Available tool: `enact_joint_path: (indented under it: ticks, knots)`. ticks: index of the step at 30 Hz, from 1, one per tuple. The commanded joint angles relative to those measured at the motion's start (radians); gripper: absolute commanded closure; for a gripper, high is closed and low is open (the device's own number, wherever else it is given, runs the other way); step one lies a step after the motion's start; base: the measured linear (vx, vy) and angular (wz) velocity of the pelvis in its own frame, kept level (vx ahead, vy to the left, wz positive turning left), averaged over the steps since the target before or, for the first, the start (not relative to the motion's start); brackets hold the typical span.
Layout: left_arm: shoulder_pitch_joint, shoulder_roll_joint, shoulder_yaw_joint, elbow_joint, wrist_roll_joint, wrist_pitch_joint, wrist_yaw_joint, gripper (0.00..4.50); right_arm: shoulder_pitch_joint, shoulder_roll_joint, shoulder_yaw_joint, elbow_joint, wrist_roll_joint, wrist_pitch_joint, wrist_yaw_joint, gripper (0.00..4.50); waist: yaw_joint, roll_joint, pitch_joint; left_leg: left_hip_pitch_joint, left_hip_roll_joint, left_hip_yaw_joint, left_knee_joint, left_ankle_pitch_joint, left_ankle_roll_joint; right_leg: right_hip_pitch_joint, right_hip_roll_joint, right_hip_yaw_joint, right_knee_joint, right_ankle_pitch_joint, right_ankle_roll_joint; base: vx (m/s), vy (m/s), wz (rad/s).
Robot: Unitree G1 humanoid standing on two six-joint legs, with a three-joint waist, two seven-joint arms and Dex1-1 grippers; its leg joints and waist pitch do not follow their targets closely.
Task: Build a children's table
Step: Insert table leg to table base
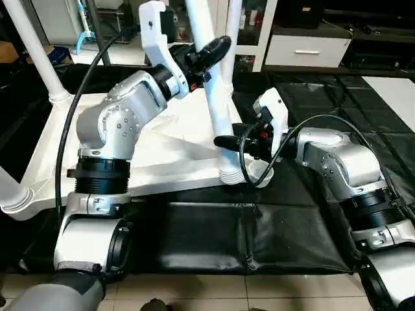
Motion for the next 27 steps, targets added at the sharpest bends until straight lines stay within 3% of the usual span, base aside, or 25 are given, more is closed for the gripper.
enact_joint_path:
  ticks: [1, 5, 6, 12, 13, 21, 27]
  knots:
    - [-0.016, -0.022, -0.029, -0.057, -0.043, 0.019, -0.042, 2.87, -0.005, -0.012, 0.028, 0.015, -0.022, 0.027, 0.036, 2.56, -0.005, 0.000, -0.085, 0.019, 0.009, 0.004, -0.067, -0.134, 0.006, 0.064, -0.046, 0.030, -0.063, -0.088, -0.239, 0.000, 0.000, 0.00]
    - [-0.016, -0.029, -0.040, -0.074, -0.051, 0.026, -0.059, 2.87, -0.008, -0.010, 0.031, 0.022, -0.018, 0.033, 0.049, 2.56, -0.004, -0.001, -0.085, 0.018, 0.009, 0.003, -0.067, -0.135, 0.005, 0.065, -0.047, 0.029, -0.064, -0.099, -0.234, 0.000, 0.000, 0.00]
    - [-0.016, -0.031, -0.042, -0.080, -0.051, 0.031, -0.065, 2.87, -0.011, -0.007, 0.030, 0.028, -0.017, 0.038, 0.050, 2.27, -0.005, -0.002, -0.084, 0.018, 0.008, 0.004, -0.067, -0.136, 0.005, 0.064, -0.046, 0.030, -0.065, -0.102, -0.233, 0.000, 0.000, 0.00]
    - [-0.017, -0.028, -0.048, -0.089, -0.049, 0.036, -0.074, 2.87, -0.017, -0.010, 0.052, 0.040, -0.048, 0.026, 0.050, 1.71, -0.002, -0.003, -0.087, 0.020, 0.010, 0.005, -0.066, -0.126, 0.004, 0.062, -0.048, 0.028, -0.063, -0.088, -0.251, 0.000, 0.000, 0.00]
    - [-0.017, -0.027, -0.050, -0.095, -0.050, 0.040, -0.080, 2.87, -0.017, -0.014, 0.059, 0.040, -0.054, 0.026, 0.058, 1.71, -0.004, -0.004, -0.087, 0.015, 0.009, 0.004, -0.066, -0.121, 0.011, 0.065, -0.047, 0.028, -0.060, -0.075, -0.249, 0.000, 0.000, 0.00]
    - [-0.008, -0.011, -0.076, -0.116, -0.046, 0.056, -0.122, 2.88, -0.009, -0.030, 0.076, 0.030, -0.072, 0.017, 0.094, 1.68, -0.005, -0.003, -0.085, 0.018, 0.009, 0.004, -0.067, -0.130, 0.012, 0.063, -0.047, 0.029, -0.065, -0.111, -0.232, 0.000, 0.000, 0.00]
    - [0.008, 0.026, -0.123, -0.127, -0.020, 0.055, -0.171, 2.88, -0.018, -0.051, 0.074, 0.020, -0.070, 0.013, 0.129, 1.68, -0.005, -0.001, -0.085, 0.019, 0.011, 0.004, -0.067, -0.127, 0.013, 0.062, -0.047, 0.028, -0.062, -0.095, -0.238, 0.000, 0.000, 0.00]
